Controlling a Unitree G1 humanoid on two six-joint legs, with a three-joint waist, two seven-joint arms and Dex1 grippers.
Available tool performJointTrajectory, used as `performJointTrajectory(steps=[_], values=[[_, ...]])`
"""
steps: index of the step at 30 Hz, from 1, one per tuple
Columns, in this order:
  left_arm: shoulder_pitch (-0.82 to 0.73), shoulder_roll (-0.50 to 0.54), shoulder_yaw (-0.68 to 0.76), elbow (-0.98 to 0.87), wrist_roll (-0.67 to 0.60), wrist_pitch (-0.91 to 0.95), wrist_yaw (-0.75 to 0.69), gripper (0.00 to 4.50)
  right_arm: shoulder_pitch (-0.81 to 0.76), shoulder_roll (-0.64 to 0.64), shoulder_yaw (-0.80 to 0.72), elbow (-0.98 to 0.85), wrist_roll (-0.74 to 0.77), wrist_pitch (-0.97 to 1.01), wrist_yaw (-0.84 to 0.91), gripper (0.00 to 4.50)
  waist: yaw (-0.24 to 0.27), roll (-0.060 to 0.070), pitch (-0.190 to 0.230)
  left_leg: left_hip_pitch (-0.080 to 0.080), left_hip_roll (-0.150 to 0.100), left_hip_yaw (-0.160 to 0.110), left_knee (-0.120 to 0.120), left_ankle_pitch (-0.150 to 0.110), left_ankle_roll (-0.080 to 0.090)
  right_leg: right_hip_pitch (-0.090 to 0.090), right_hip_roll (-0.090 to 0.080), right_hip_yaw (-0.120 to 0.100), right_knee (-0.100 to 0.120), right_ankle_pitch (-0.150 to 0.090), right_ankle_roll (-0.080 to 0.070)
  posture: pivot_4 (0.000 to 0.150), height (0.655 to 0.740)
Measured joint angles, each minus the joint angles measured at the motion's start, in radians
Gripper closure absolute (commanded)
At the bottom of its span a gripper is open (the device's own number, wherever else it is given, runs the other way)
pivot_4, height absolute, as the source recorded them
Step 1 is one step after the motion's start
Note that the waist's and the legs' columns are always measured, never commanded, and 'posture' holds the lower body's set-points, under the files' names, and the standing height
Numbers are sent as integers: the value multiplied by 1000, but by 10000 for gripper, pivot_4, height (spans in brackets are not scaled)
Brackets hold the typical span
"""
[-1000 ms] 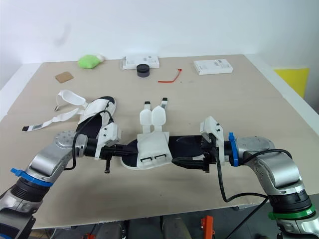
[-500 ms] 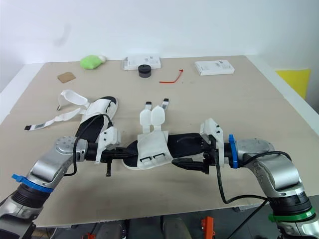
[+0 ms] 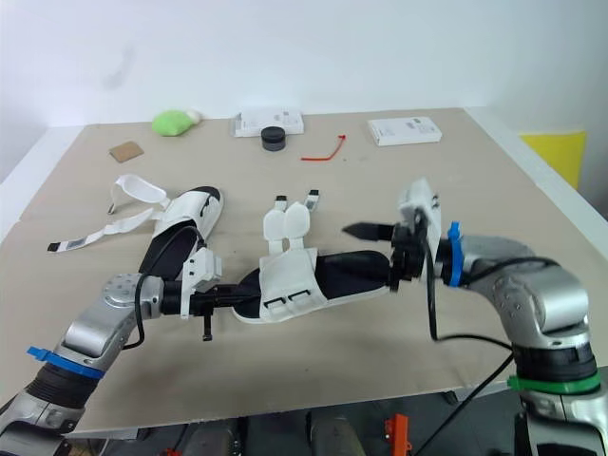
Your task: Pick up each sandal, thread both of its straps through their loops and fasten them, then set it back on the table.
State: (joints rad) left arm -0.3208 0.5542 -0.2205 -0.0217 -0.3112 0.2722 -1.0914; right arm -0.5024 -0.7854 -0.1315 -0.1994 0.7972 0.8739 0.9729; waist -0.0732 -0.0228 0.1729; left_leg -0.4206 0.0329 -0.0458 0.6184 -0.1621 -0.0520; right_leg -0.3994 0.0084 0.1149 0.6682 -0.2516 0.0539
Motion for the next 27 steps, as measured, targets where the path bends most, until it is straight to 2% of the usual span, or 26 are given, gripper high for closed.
performJointTrajectory(steps=[7, 12, 17, 27], values=[[13, -30, 5, 40, 0, -57, 2, 44675, -161, 79, 15, 222, -15, 95, -90, 0, 2, 5, -4, 0, -2, 0, 0, 0, 1, 0, -1, 1, 0, 0, 0, 1500, 7400], [25, -28, 4, 46, 4, -92, 5, 44675, -335, 146, 38, 440, -49, 250, -192, 0, -1, 7, -6, 0, -2, 1, 0, 1, 1, 0, -1, 2, 0, 0, 1, 1500, 7400], [30, -30, 7, 45, 4, -100, 4, 44675, -507, 210, 63, 656, -67, 429, -213, 0, -1, 9, -7, -1, -2, 1, -1, 0, 1, -1, -1, 2, 0, 0, 0, 1500, 7400], [30, -30, 6, 64, 23, -185, -8, 44675, -675, 306, 171, 1000, -226, 398, -140, 0, -3, 10, -8, -3, -2, 1, -2, 0, 2, -3, -1, 1, -1, 0, 0, 1500, 7400]])
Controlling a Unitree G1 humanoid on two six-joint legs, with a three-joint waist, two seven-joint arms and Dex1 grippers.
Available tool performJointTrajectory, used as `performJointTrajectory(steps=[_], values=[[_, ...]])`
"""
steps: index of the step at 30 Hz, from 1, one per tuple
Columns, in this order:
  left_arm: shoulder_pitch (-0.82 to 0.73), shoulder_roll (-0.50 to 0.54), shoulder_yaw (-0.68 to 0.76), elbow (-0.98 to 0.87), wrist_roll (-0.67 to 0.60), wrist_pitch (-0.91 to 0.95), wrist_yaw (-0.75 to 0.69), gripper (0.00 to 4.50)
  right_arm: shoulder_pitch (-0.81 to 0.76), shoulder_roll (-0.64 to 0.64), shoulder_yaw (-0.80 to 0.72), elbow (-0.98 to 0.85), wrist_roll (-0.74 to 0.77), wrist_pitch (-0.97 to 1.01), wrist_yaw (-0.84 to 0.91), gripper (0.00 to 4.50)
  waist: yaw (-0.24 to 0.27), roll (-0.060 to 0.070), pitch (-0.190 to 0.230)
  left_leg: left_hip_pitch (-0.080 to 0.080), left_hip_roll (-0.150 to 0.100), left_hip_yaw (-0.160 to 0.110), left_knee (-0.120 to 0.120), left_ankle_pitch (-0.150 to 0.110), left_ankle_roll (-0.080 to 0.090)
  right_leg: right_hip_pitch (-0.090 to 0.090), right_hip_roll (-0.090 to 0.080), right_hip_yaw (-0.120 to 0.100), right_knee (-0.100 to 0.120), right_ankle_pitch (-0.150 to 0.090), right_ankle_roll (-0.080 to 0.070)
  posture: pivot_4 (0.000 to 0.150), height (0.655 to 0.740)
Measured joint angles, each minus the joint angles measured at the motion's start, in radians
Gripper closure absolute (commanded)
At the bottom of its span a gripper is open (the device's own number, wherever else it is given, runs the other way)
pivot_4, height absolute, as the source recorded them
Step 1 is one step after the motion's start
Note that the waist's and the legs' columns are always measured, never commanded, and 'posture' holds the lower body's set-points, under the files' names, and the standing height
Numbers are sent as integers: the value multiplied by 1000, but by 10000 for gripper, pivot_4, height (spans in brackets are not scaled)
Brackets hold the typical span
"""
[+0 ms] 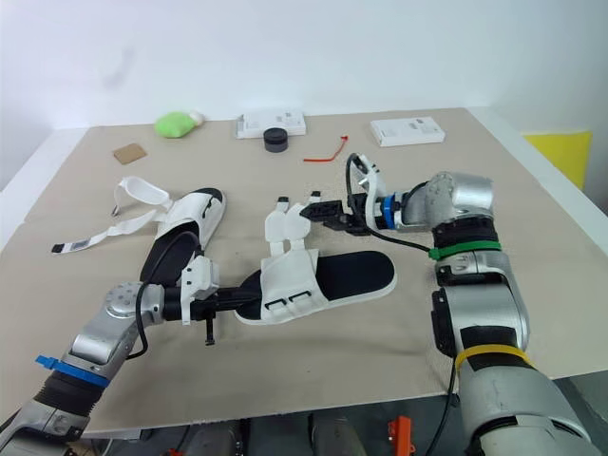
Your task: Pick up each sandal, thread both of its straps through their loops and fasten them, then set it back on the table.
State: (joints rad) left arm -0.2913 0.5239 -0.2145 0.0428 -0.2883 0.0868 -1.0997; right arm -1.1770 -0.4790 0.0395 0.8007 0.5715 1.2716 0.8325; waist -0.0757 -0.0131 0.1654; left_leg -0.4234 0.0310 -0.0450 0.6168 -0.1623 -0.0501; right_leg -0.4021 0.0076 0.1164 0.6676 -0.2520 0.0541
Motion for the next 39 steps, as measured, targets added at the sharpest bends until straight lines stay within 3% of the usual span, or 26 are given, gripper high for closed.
performJointTrajectory(steps=[5, 15, 28, 39], values=[[-3, 3, -3, 5, 9, -17, -2, 44675, -57, 62, -18, 158, -65, -117, 23, 0, -1, 0, 0, 0, 0, 0, 0, 0, 0, 0, 0, 0, 0, 0, 1, 1500, 7400], [-4, 6, -4, 5, 14, -25, -8, 44675, -132, 91, -196, 396, -100, -301, -35, 0, -2, 0, 0, 0, 0, 0, 0, 0, 0, 0, 0, 0, 0, 0, 0, 1500, 7400], [-4, 10, -5, 7, 15, -26, -12, 44675, -130, 124, -201, 421, -185, -296, 9, 0, -3, 0, 0, 0, 0, 0, 0, 0, 0, 0, 0, 0, 0, 0, 0, 1500, 7400], [5, 16, -5, -7, 16, -23, -5, 44675, -111, 157, -330, 493, -184, -411, -122, 0, -5, 0, 0, 0, 0, 0, -1, -1, 1, 0, 1, 0, 0, 0, 0, 1500, 7400]])
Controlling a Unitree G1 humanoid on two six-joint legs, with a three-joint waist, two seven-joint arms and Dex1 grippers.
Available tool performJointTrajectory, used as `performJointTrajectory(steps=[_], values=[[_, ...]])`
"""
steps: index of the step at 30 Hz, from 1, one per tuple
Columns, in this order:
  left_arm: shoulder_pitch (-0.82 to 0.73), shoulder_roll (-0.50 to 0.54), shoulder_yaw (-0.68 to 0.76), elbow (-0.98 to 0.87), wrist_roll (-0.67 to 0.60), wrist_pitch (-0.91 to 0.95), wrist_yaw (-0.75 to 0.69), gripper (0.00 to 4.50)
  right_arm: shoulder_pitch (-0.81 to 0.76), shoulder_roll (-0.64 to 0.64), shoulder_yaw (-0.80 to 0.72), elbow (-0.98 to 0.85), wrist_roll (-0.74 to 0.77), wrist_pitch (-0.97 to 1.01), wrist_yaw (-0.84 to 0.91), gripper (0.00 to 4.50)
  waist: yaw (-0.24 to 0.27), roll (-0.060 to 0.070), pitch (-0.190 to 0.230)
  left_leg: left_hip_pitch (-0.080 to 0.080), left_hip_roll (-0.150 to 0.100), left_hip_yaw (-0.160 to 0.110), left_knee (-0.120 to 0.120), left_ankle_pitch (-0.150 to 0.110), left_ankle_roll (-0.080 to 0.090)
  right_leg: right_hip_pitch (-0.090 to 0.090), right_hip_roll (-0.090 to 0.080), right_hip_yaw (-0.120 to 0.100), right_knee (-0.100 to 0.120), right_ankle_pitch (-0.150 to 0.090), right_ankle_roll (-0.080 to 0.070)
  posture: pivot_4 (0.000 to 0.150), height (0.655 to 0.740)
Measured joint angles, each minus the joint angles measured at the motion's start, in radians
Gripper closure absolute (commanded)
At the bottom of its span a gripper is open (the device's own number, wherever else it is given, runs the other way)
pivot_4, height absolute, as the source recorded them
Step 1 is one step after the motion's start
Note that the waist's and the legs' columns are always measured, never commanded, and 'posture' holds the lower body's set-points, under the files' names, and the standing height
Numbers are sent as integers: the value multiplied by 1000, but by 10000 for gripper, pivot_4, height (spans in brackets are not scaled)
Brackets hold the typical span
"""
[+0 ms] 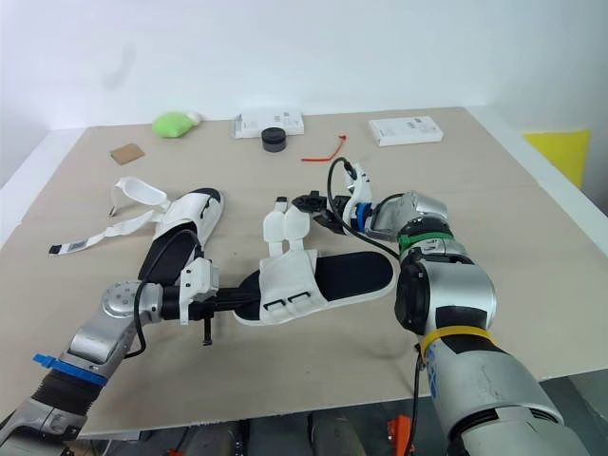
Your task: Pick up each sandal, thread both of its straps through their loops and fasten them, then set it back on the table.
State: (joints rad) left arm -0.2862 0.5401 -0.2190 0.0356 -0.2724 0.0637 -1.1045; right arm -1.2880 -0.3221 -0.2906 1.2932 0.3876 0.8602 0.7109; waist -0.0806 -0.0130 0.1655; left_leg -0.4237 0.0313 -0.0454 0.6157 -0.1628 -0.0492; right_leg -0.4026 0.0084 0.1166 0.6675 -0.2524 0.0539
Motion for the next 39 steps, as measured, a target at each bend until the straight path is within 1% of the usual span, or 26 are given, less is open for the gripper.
performJointTrajectory(steps=[4, 6, 7, 9, 10, 12, 14, 16, 22, 25, 30, 32, 34, 37, 39], values=[[9, 2, 0, -8, 0, 0, 8, 44675, 0, 10, -43, 0, 3, -17, -15, 0, -1, 0, 0, 0, 0, 0, 0, 0, 0, 0, 0, 0, 0, 0, 0, 1500, 7400], [10, 2, 0, -9, 0, 0, 8, 45000, 0, 15, -61, 0, 7, -17, -15, 5523, -1, 0, 0, 0, 0, 0, 0, 0, 0, 0, 0, 0, 0, 0, 0, 1500, 7400], [10, 2, 0, -9, 0, 0, 8, 45000, 0, 16, -66, 0, 10, -16, -15, 7386, -1, 0, 0, 0, 0, 0, 0, 0, 0, 0, 0, 0, 0, 0, 0, 1500, 7400], [8, 2, 0, -9, 0, 0, 8, 45000, -1, 22, -68, 0, 10, -6, -13, 15660, -1, 0, 0, 0, 0, 0, 0, 0, 1, 0, 0, 0, 0, 0, 0, 1500, 7400], [5, 2, 0, -8, 0, 1, 8, 45000, -1, 30, -67, 0, 9, 4, -10, 20624, -1, 0, 0, 0, 0, 0, 0, 0, 1, 0, 0, 0, 0, 0, 0, 1500, 7400], [1, 2, 0, -7, 0, 1, 8, 45000, -1, 38, -58, 0, 2, 13, 3, 28371, -2, 0, 0, 0, 0, 0, 0, 0, 1, 0, 0, 0, 0, 0, -1, 1500, 7400], [-2, 2, -1, -5, 1, 1, 7, 45000, 2, 53, -34, -1, -11, 39, 31, 38412, -2, 0, 0, 0, 0, 0, 0, 0, 1, 0, 0, 0, 0, 0, -1, 1500, 7400], [-4, 1, -3, -4, 1, 1, 7, 45000, 11, 60, -25, -2, -18, 49, 40, 44459, -1, 0, 0, 0, 0, 0, 0, 0, 1, 0, 0, 0, 0, 0, -1, 1500, 7400], [-8, 1, -3, 6, 1, -1, 5, 45000, 23, 56, -22, -8, -27, 58, 59, 44459, -1, 0, 0, 0, 0, 0, 0, 0, 1, 0, 0, 0, 0, 0, -1, 1500, 7400], [-8, -2, -4, 12, 1, -4, 4, 45000, 21, 36, -19, -23, -29, 57, 99, 44459, 0, 0, 0, 0, -1, 0, 0, 0, 1, 0, 0, 0, 0, 0, 0, 1500, 7400], [-7, -3, -4, 17, 1, -14, 4, 45000, 23, -4, 46, -105, -40, 60, 245, 44459, 0, 0, 0, 0, 0, 0, 0, 0, 1, 0, 0, 0, 0, 0, 0, 1500, 7400], [-8, -4, -5, 20, 1, -15, 2, 45000, 58, -11, 103, -211, -40, 67, 344, 44459, 1, 0, 0, 0, 0, 0, 0, 0, 1, 0, 0, 0, 0, -1, 0, 1500, 7400], [-11, -7, -8, 24, 1, -18, 0, 45000, 126, -19, 154, -361, -34, 60, 425, 44459, 4, 0, 0, 0, 0, -1, 0, -1, 1, 1, 0, 0, 0, -1, 0, 1500, 7400], [-15, -9, -13, 26, 1, -20, -5, 45000, 313, -50, 244, -703, 3, 22, 540, 44459, 7, 0, 0, -1, -1, -2, 0, -1, 0, 1, 0, -1, 0, -2, 2, 1500, 7400], [-18, -9, -10, 28, 0, -22, -9, 45000, 402, -60, 279, -853, 26, 4, 579, 44459, 6, 1, -1, 0, -1, -2, 0, -2, 0, 1, 0, -1, 0, -2, 3, 1500, 7400]])
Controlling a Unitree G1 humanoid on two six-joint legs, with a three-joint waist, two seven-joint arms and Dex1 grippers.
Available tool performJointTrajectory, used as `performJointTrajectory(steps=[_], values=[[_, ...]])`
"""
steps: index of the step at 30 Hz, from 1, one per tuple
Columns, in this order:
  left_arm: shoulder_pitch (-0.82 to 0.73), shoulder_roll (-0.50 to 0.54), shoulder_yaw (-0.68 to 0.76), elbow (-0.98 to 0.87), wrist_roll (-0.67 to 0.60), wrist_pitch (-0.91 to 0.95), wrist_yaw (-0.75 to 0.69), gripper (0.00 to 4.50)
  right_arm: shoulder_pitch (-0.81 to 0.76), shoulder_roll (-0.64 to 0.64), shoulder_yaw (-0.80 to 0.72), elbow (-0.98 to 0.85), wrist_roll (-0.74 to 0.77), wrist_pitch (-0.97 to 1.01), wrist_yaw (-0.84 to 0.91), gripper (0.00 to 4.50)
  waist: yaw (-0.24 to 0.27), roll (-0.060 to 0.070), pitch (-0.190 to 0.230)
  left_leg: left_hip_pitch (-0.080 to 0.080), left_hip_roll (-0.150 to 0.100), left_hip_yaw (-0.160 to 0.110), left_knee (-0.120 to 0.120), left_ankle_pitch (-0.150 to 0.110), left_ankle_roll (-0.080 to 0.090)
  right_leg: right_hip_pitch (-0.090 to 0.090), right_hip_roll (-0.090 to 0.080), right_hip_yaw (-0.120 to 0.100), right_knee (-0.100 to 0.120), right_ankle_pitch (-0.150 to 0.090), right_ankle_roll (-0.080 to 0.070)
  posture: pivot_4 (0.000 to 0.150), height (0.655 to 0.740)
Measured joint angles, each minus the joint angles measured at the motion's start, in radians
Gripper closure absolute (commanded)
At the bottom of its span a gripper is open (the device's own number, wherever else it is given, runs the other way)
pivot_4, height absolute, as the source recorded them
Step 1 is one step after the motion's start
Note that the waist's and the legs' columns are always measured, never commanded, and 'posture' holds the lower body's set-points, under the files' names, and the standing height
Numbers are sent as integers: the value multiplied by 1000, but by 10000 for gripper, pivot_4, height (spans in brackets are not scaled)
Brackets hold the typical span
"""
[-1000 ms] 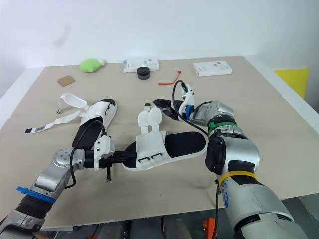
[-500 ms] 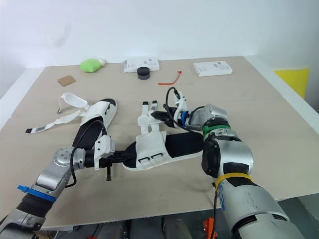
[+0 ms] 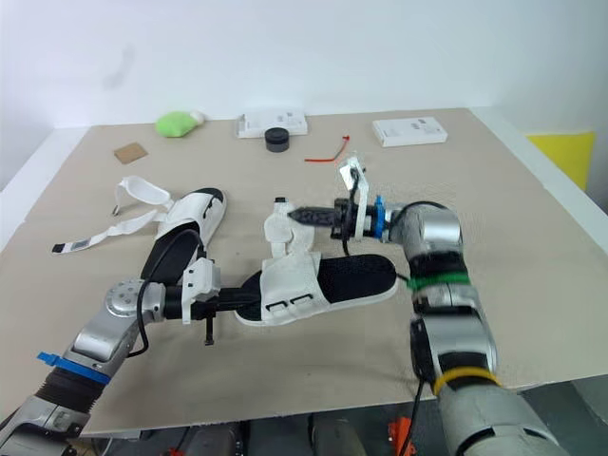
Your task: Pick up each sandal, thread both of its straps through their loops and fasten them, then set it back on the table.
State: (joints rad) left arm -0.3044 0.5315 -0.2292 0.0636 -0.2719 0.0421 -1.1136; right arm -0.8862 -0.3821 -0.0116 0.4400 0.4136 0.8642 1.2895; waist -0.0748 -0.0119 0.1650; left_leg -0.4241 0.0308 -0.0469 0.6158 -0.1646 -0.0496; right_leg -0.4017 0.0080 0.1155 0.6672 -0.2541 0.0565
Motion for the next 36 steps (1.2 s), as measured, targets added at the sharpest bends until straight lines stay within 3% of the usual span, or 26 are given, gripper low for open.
performJointTrajectory(steps=[5, 12, 20, 21, 27, 36], values=[[-8, -1, -3, 13, 1, 0, -4, 45000, 137, -26, 51, -296, 57, -54, 23, 44459, 1, 1, 0, 0, 0, 0, 1, 0, 0, 0, 0, 0, 0, 0, -2, 1500, 7400], [-19, -3, -10, 24, 1, -5, -14, 45000, 204, -75, 80, -387, 61, -202, 60, 44459, 1, 0, 0, 0, 0, 1, 0, 0, 0, 0, -1, 0, -1, -2, -3, 1500, 7400], [-35, -5, -12, 46, 2, -17, -26, 45000, 248, -155, 253, -398, -29, -358, 135, 44459, 1, 0, -1, 1, 0, 0, 0, 0, 0, 0, -1, -1, -1, -2, -3, 1500, 7400], [-36, -5, -12, 46, 2, -18, -26, 45000, 248, -158, 265, -391, -36, -356, 140, 37672, 1, 0, -1, 1, 0, 0, 0, 0, 0, 0, -1, -1, -1, -2, -3, 1500, 7400], [-41, -5, -19, 46, 6, -20, -30, 45000, 211, -195, 312, -355, -67, -348, 159, 15066, 2, 0, -1, 1, 0, 0, 0, 0, 0, 0, -1, -1, -1, -2, -3, 1500, 7400], [-43, -4, -20, 47, 8, -23, -30, 45000, 140, -303, 270, -354, -10, -241, 209, 15066, 2, 0, -1, 1, -1, 1, 0, -1, 0, 0, -3, -1, -1, -3, -3, 1500, 7400]])
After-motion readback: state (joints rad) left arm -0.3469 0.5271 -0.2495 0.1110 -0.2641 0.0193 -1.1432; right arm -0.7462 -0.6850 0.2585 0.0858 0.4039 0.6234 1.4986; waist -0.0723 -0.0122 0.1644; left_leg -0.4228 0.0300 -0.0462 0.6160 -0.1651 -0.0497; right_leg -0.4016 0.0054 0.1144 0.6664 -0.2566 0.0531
